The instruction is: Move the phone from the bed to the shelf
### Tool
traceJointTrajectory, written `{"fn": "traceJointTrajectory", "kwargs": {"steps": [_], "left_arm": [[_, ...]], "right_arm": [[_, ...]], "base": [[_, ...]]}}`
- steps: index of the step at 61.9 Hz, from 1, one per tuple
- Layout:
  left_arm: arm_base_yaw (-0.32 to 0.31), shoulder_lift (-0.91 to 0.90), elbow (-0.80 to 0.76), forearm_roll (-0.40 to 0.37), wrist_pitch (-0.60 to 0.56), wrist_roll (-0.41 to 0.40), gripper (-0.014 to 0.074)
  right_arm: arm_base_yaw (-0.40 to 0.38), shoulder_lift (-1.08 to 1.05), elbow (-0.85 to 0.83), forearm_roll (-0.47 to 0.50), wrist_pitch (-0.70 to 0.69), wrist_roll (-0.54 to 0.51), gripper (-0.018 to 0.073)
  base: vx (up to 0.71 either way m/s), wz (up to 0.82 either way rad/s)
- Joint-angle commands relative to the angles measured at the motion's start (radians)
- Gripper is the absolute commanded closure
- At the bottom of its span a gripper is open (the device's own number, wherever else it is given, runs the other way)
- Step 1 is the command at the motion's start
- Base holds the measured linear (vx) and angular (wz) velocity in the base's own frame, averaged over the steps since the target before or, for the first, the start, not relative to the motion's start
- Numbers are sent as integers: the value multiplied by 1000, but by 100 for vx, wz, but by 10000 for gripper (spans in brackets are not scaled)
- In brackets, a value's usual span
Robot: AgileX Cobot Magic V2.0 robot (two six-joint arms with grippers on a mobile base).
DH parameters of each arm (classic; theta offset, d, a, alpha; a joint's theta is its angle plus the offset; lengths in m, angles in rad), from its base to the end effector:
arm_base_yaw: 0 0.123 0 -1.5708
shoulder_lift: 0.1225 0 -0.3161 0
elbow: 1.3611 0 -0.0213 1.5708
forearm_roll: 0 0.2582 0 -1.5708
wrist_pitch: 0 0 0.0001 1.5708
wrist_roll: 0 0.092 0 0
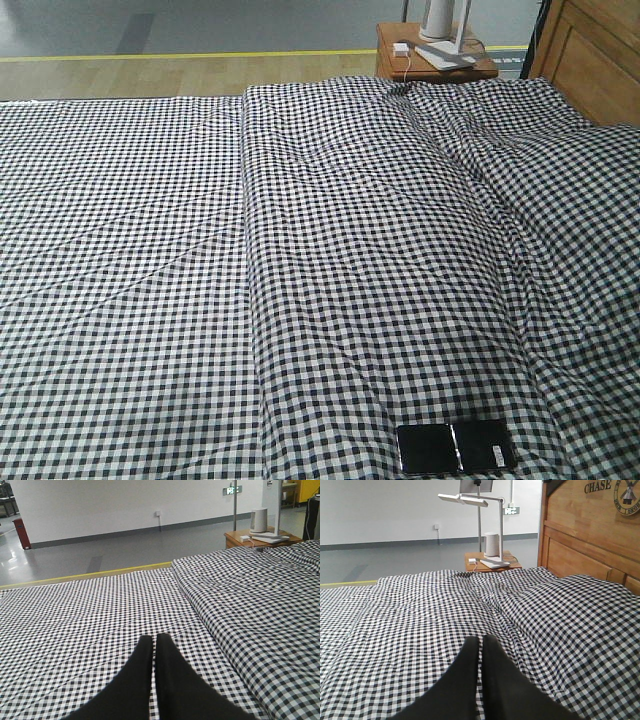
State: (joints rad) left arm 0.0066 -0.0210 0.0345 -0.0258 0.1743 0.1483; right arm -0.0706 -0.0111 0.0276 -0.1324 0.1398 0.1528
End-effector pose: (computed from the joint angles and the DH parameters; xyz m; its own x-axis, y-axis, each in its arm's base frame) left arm 0.0330 -0.0002 0.1859 -0.0999 0.1219 -0.9875 0.0102 0.9925 0.1215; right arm 0.0335 -0.0041 0.1913 -0.0657 0.0264 -0.9975 0.0903 0.9957 0.0204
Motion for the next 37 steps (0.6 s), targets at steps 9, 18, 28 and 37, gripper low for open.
{"fn": "traceJointTrajectory", "kwargs": {"steps": [9, 18, 28, 37], "left_arm": [[-4, -5, -23, -9, -77, -6, 595], [-6, -5, -23, -9, -77, -6, 595], [-6, -5, -23, -9, -77, -6, 595], [-6, -5, -23, -9, -77, -6, 595]], "right_arm": [[-2, -12, 4, -9, -76, -5, 564], [-2, -12, 4, -9, -76, -5, 564], [-2, -12, 3, -9, -79, -5, 564], [-2, -12, 3, -9, -80, -5, 564]], "base": [[0, 0], [0, 0], [0, 0], [0, 0]]}}
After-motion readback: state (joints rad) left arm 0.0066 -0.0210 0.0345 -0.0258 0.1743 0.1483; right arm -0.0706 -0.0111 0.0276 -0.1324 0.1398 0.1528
